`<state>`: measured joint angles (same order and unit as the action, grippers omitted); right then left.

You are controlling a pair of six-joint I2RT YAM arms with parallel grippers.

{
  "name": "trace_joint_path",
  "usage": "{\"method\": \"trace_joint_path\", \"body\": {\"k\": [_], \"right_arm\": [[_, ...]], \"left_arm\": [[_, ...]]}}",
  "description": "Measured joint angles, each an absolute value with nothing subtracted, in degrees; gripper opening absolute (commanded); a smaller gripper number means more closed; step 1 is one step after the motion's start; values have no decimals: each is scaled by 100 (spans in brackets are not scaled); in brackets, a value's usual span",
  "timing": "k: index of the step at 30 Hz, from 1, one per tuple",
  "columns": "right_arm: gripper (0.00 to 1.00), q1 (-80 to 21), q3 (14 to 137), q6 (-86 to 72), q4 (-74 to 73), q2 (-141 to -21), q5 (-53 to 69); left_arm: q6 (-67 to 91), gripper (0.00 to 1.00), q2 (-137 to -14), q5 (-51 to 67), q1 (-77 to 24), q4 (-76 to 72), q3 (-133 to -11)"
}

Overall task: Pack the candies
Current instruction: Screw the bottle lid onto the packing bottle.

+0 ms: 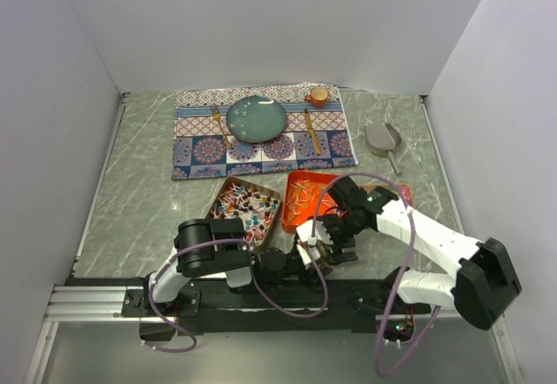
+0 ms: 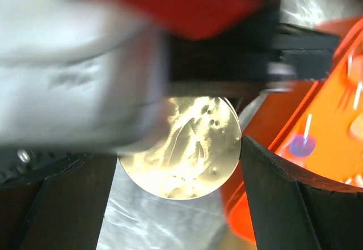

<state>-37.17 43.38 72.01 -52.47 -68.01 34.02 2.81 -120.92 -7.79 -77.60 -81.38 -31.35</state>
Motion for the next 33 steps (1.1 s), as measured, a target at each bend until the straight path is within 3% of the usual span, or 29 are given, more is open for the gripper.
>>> {"method": "trace_joint_path", "body": {"k": [7, 10, 12, 13, 17, 23, 33], "right_arm": [[63, -3850, 4051, 5424, -4624, -6462, 3197], [68, -3861, 3859, 4864, -4362, -6211, 3164], [84, -3872, 3771, 4652, -4259, -6075, 3122], [100, -3879, 3741, 4584, -4235, -6023, 3107], [100, -3857, 3736, 4617, -4281, -5780, 3107], [100, -3286, 4202, 5883, -4932, -4910, 3168], [100, -2630, 5118, 8477, -6372, -6125, 3566]], "left_arm": [[410, 1, -12090, -788, -7793, -8232, -3041], [410, 1, -12090, -786, -7800, -8261, -3022], [412, 1, -12090, -786, -7804, -8265, -3017], [410, 1, -12090, -784, -7806, -8265, -3017], [397, 1, -12090, -816, -7843, -8200, -3072], [408, 1, -12092, -821, -7848, -8084, -3164], [405, 1, -12097, -812, -7848, -8077, -3175]]}}
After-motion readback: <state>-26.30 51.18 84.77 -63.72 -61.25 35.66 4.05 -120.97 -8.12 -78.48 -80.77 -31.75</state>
